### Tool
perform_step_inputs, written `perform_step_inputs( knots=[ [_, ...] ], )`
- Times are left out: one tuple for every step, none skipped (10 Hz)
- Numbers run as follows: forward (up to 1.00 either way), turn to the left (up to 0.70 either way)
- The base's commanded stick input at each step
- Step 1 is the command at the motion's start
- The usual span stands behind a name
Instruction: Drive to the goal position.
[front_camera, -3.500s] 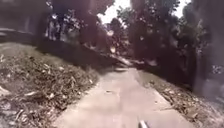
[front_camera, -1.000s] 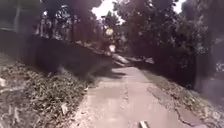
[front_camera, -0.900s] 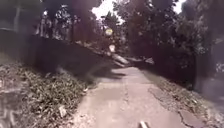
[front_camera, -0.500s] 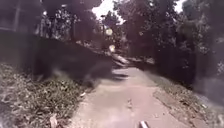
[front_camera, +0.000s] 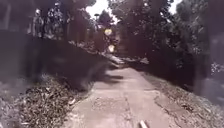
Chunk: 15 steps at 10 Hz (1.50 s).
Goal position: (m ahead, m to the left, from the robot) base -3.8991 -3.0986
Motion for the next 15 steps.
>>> perform_step_inputs(
  knots=[
    [0.07,0.00],
    [0.00,0.00],
    [0.00,-0.43],
    [0.00,-0.50],
    [0.00,-0.50],
    [0.00,-0.50],
    [0.00,-0.50],
    [0.00,-0.50],
    [0.00,-0.50],
    [0.00,-0.50],
    [0.00,-0.50],
    [0.00,-0.50],
    [0.00,-0.50],
    [0.00,-0.50],
    [0.00,-0.50]
  ],
)
